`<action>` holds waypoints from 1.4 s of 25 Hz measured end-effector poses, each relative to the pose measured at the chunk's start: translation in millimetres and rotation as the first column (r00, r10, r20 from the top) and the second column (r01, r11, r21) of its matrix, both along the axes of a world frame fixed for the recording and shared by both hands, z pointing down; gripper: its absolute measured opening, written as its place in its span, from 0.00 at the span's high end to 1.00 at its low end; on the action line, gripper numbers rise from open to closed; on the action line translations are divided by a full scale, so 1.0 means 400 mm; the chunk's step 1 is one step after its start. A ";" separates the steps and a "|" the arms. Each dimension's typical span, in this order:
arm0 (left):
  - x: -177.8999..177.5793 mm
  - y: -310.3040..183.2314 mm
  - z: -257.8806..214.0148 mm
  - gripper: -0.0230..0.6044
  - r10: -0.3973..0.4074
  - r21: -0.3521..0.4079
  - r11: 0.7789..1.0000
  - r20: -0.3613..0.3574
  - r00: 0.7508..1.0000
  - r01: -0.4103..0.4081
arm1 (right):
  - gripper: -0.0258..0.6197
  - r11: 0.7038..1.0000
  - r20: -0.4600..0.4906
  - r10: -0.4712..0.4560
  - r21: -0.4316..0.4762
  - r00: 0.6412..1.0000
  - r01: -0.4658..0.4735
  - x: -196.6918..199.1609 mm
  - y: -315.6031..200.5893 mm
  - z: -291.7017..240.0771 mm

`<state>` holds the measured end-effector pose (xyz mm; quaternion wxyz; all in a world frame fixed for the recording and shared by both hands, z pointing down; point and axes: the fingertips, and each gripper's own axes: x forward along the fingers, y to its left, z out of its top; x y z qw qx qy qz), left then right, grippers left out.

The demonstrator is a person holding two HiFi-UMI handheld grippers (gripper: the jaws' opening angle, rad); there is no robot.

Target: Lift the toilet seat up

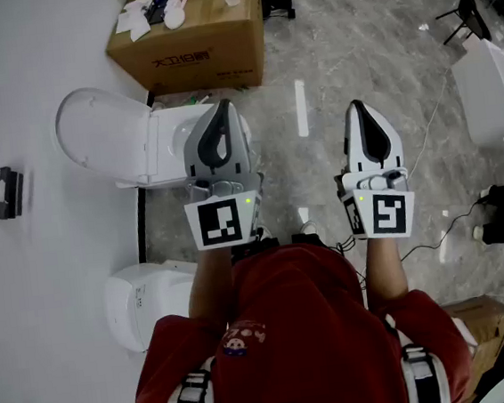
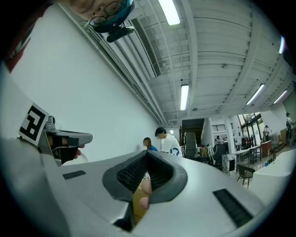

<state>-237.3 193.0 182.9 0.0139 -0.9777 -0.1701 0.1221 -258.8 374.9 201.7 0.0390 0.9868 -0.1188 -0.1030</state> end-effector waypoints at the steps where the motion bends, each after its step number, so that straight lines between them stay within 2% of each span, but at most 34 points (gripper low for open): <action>1: 0.000 0.001 -0.001 0.95 -0.001 -0.001 1.000 0.001 1.000 0.001 | 0.94 1.000 0.002 0.000 0.001 1.000 0.000 0.000 0.000 0.000; 11: 0.009 0.027 0.018 0.95 0.013 0.005 1.000 0.018 1.000 -0.013 | 0.94 1.000 0.014 -0.001 0.000 1.000 0.001 0.009 0.009 0.012; 17: 0.014 0.090 0.007 0.95 0.035 -0.008 0.999 0.014 0.999 -0.035 | 0.94 0.998 0.010 0.024 0.060 1.000 -0.024 0.006 0.076 0.010; 21: 0.013 0.128 0.009 0.95 0.044 0.021 0.999 0.019 0.999 -0.044 | 0.94 0.997 0.012 0.024 0.079 1.000 -0.025 0.009 0.117 0.009; 23: 0.013 0.145 0.004 0.95 0.037 0.008 0.999 0.027 0.999 -0.038 | 0.94 0.996 0.012 0.013 0.085 1.000 -0.014 0.016 0.131 0.009; 26: 0.014 0.179 0.001 0.95 0.034 0.041 0.999 0.006 0.999 -0.034 | 0.94 0.996 0.018 0.001 0.088 1.000 -0.003 0.023 0.156 0.013; 35: -0.005 0.281 0.028 0.95 -0.005 0.053 0.999 0.037 0.999 0.003 | 0.94 0.993 0.028 -0.031 0.118 0.999 0.027 0.010 0.262 0.035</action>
